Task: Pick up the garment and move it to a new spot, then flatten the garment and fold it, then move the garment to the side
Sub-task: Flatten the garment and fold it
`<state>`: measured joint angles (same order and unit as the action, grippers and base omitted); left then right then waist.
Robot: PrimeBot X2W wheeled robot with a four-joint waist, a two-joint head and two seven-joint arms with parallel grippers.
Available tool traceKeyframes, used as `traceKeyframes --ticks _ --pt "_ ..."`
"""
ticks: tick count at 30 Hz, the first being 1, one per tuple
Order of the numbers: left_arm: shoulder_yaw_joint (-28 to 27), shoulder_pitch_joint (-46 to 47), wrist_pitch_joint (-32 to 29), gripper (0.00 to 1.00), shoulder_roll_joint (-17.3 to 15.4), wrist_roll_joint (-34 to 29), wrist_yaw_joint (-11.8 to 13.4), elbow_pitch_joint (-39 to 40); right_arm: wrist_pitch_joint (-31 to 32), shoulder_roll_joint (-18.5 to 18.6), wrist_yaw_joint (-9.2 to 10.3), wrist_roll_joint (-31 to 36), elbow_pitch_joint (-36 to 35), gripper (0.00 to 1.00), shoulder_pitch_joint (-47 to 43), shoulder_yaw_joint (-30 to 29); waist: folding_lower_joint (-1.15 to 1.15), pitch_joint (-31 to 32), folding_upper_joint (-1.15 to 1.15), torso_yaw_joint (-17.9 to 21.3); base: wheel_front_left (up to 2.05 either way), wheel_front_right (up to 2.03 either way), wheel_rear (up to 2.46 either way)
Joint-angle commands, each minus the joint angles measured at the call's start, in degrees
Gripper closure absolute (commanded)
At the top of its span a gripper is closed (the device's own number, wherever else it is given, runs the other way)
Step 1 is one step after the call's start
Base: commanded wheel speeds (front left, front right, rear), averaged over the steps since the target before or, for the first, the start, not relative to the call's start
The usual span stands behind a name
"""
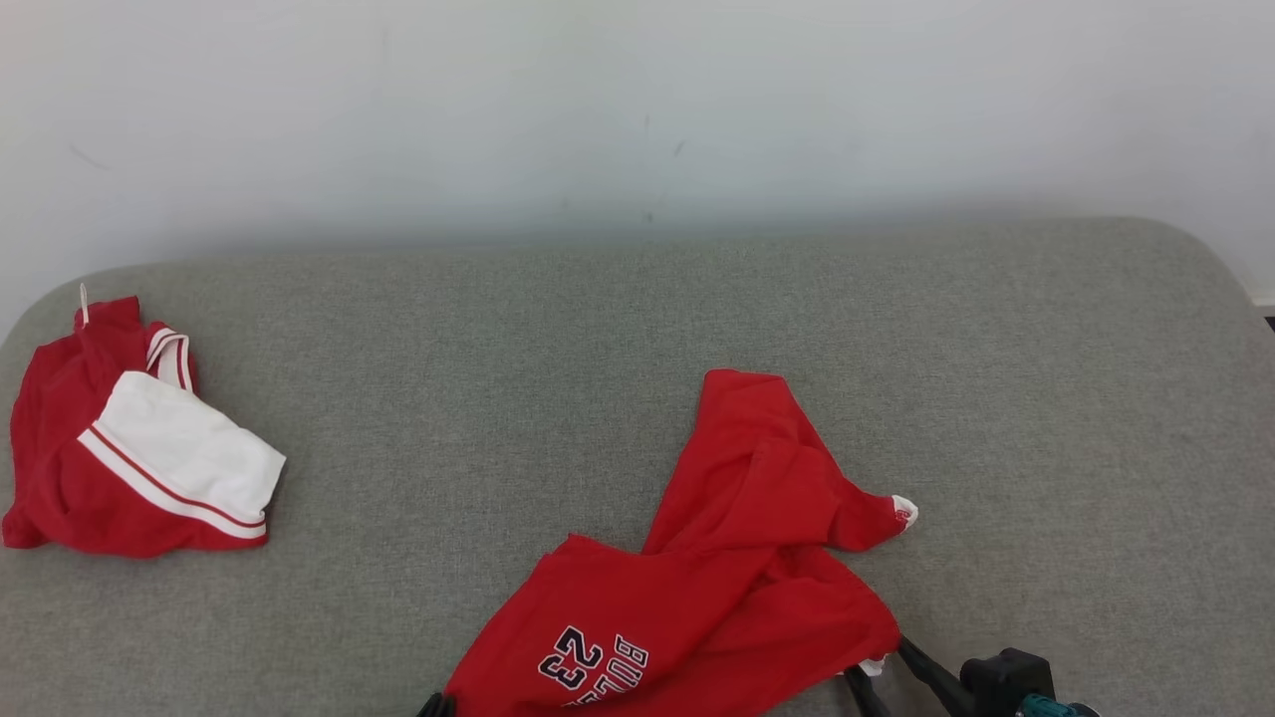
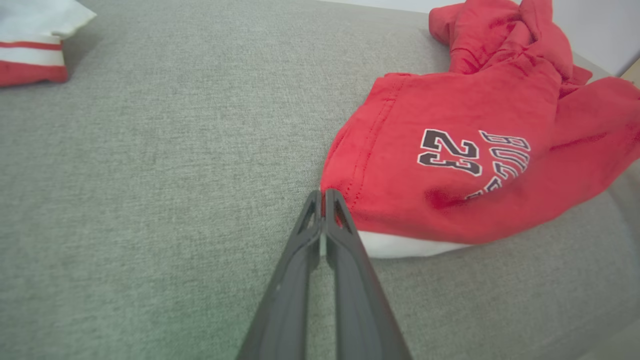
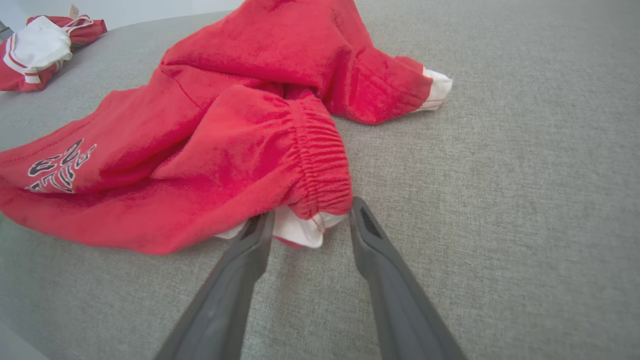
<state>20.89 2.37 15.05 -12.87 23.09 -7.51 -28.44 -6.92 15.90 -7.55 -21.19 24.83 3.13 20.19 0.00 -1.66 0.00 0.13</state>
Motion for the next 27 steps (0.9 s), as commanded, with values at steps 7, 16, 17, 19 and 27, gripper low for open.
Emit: traceKeyframes --ticks 7,16,17,19,27 --pt "0.1 -3.2 0.2 0.00 -1.2 0.3 0.1 0.9 -1.4 2.0 0.13 -0.1 -1.6 0.00 -1.5 -0.1 0.00 0.1 0.00 0.9 0.00 0.00 0.00" --pt "0.7 -2.4 0.2 0.00 -2.2 1.7 0.1 0.7 0.1 3.6 0.13 1.3 -2.2 0.00 -1.2 -0.4 0.00 -0.7 0.00 0.5 0.00 0.00 0.00" --pt "0.9 -2.0 0.2 0.00 -2.4 1.5 0.1 0.3 0.3 3.7 0.13 1.5 -2.1 0.00 -0.8 0.0 0.00 -0.9 0.00 0.5 0.00 0.00 0.00" --pt "1.6 -0.8 0.2 0.00 -2.5 1.8 0.1 -0.7 0.7 3.9 0.13 1.8 -1.7 0.00 0.0 0.7 0.00 -1.2 0.00 0.4 0.00 0.00 0.00" --pt "7.8 5.4 0.2 0.84 -2.5 6.5 0.1 -6.2 0.6 4.5 0.13 0.4 1.3 1.00 3.9 4.8 0.00 -2.6 0.00 -0.4 0.00 0.00 0.00"
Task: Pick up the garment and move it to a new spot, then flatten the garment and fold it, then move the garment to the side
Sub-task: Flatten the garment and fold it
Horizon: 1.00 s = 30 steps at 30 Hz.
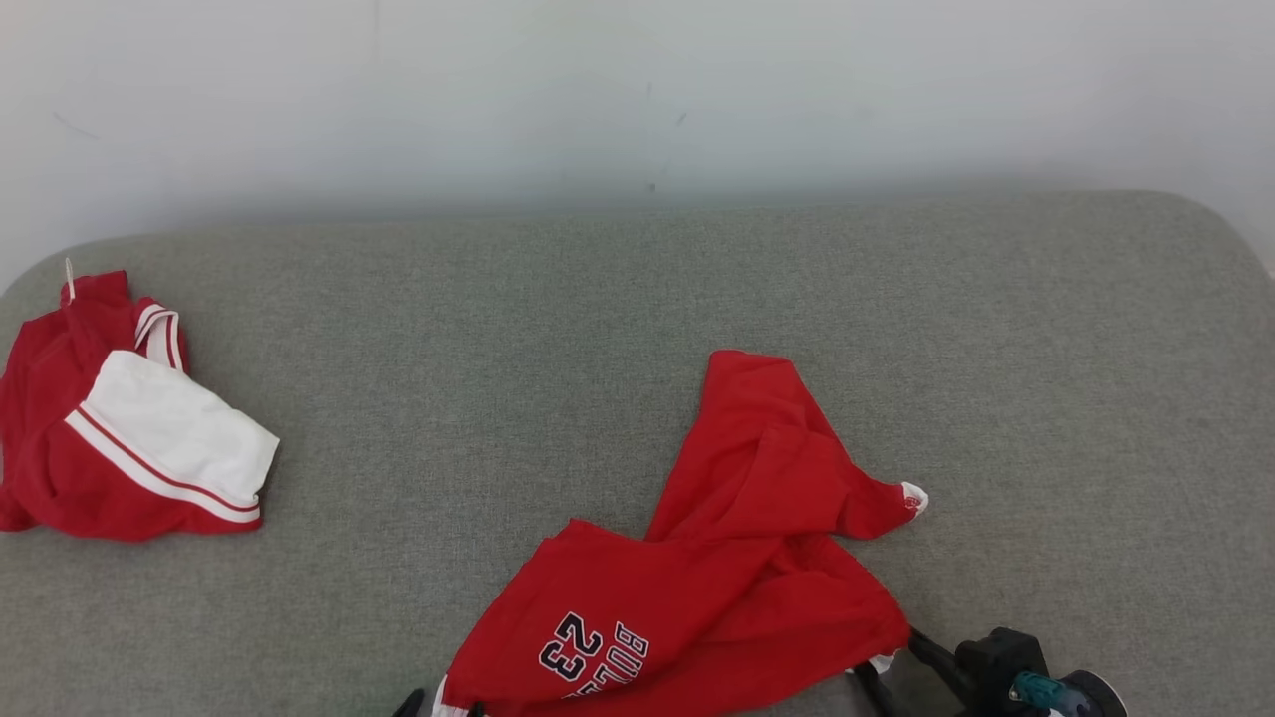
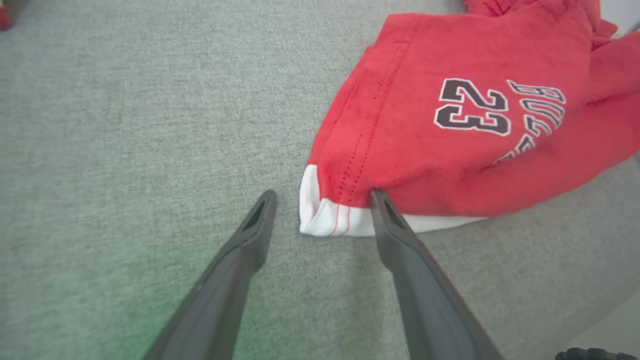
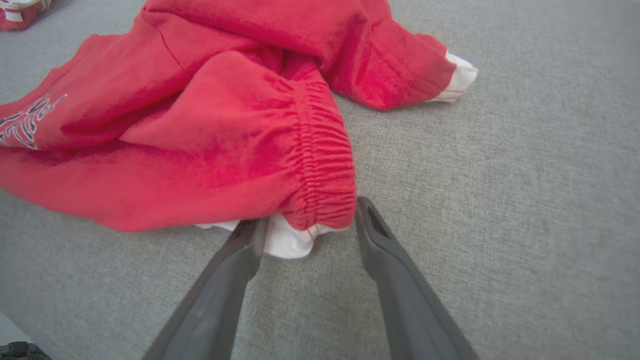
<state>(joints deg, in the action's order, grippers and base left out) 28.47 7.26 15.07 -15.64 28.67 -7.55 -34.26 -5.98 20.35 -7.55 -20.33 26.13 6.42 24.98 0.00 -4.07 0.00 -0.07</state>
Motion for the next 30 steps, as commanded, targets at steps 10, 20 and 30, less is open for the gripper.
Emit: traceKeyframes --ticks 10,20,30 --pt "-0.6 0.1 0.1 1.00 -0.2 2.1 0.1 -0.7 -3.7 -0.8 0.13 -2.3 0.9 1.00 0.5 1.1 0.00 0.1 0.00 0.0 0.00 0.00 0.00" --pt "-7.4 1.8 0.2 1.00 -2.3 -2.4 0.1 14.3 -1.1 0.4 0.13 -4.8 -9.0 1.00 3.3 -0.3 0.00 0.0 0.00 0.4 0.00 0.00 0.00" --pt "-1.1 31.9 -11.3 1.00 -12.1 3.0 0.1 23.0 8.4 -0.1 0.13 -8.7 -14.3 1.00 28.9 -3.1 0.00 -10.6 0.00 2.7 0.00 0.00 0.00"
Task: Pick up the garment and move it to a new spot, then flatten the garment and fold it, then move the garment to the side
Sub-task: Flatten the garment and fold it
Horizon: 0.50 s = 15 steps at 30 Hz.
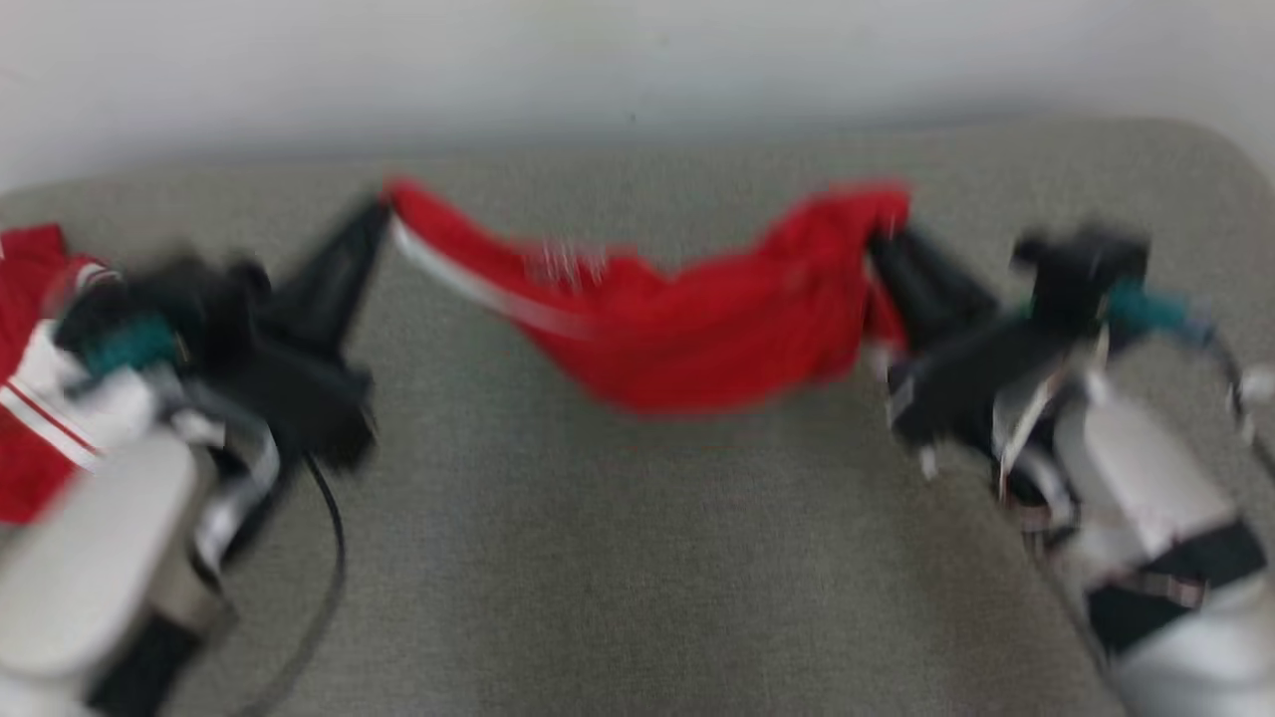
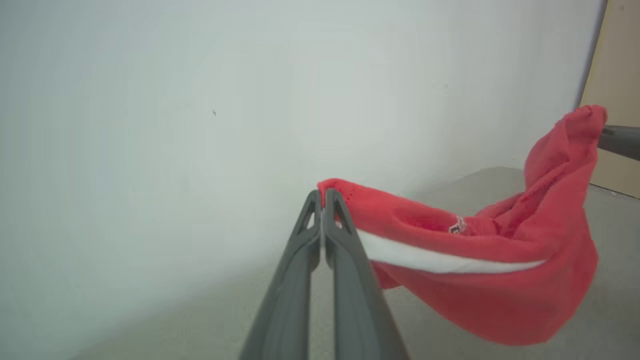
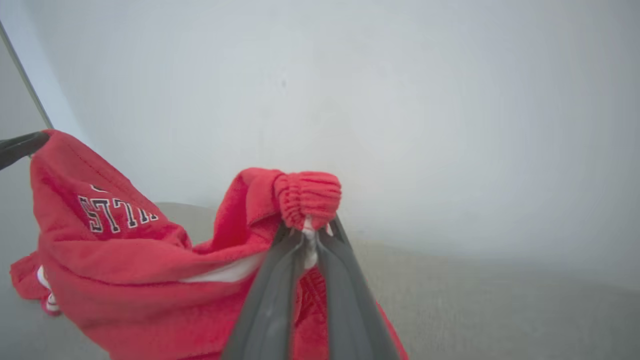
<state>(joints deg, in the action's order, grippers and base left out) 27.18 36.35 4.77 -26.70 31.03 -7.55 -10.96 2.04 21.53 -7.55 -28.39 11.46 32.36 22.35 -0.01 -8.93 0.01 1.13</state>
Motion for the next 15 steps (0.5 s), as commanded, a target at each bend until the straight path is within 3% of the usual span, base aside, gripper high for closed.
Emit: traceKeyframes --ticks 1,6,9,15 --pt "1.1 6.9 -2.5 1.00 -2.2 1.5 0.1 -0.5 1.7 -2.1 0.13 -1.4 1.4 1.00 6.6 -0.8 0.01 -7.6 -0.01 1.7 0.00 0.00 0.00" --pt "3.2 28.2 -7.0 1.00 -4.6 6.4 0.1 -4.9 6.3 -5.2 0.13 -3.6 8.4 1.00 27.7 -3.0 0.01 -16.5 -0.01 2.4 0.00 0.00 0.00" --pt "2.1 40.0 -8.2 1.00 -3.9 10.2 0.1 -9.5 9.0 -7.7 0.13 -5.0 13.7 1.00 40.2 -5.7 0.01 -21.2 -0.01 2.9 0.00 0.00 0.00" --pt "-0.3 58.6 -6.7 1.00 -1.7 10.9 0.2 -21.1 11.7 -10.8 0.13 -3.8 26.2 1.00 61.1 -12.1 0.01 -27.7 -0.01 3.1 0.00 0.00 0.00"
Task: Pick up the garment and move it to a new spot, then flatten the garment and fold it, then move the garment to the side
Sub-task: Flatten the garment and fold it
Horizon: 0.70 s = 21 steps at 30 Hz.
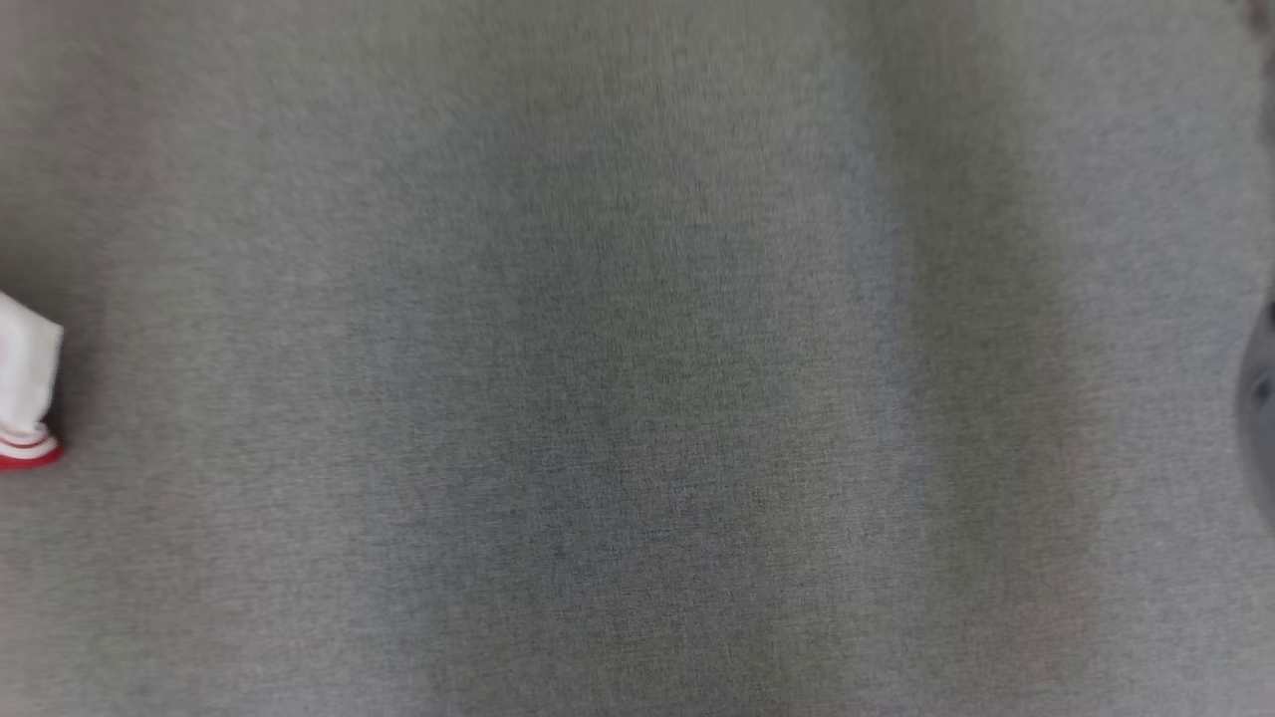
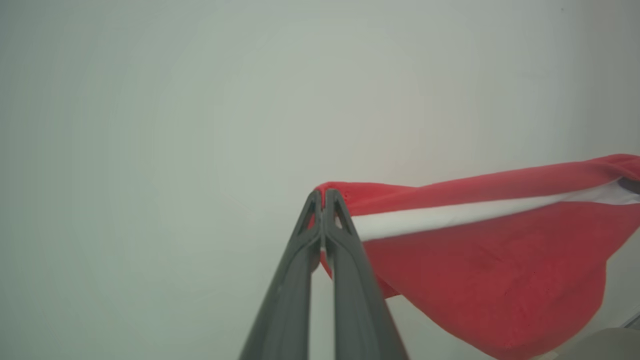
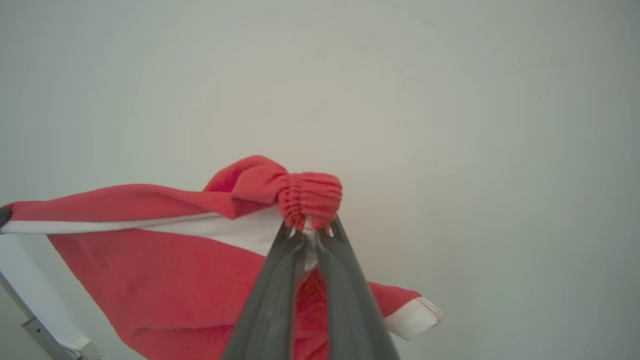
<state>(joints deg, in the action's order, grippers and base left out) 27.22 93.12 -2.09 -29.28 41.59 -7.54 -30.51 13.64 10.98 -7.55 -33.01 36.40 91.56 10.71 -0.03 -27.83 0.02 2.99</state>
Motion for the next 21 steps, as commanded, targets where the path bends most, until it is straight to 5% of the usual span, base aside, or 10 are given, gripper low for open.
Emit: traceKeyframes --ticks 1,12,21 --pt "-0.6 4.1 0.7 1.00 1.5 0.4 0.2 -3.6 0.2 -0.6 0.13 1.6 3.4 1.00 4.3 -1.0 0.03 -9.5 -0.02 1.2 0.00 0.00 0.00" --pt "3.8 17.6 4.0 1.00 4.8 1.3 0.1 -14.0 -2.4 -2.3 0.13 8.0 15.7 1.00 17.8 -2.5 0.03 -13.7 -0.02 0.8 0.00 0.00 0.00" --pt "8.1 11.8 12.0 1.00 4.8 6.6 0.1 -13.9 -7.8 -2.2 0.13 6.9 16.2 1.00 13.4 3.1 0.03 -11.9 -0.02 -0.2 0.00 0.00 0.00"
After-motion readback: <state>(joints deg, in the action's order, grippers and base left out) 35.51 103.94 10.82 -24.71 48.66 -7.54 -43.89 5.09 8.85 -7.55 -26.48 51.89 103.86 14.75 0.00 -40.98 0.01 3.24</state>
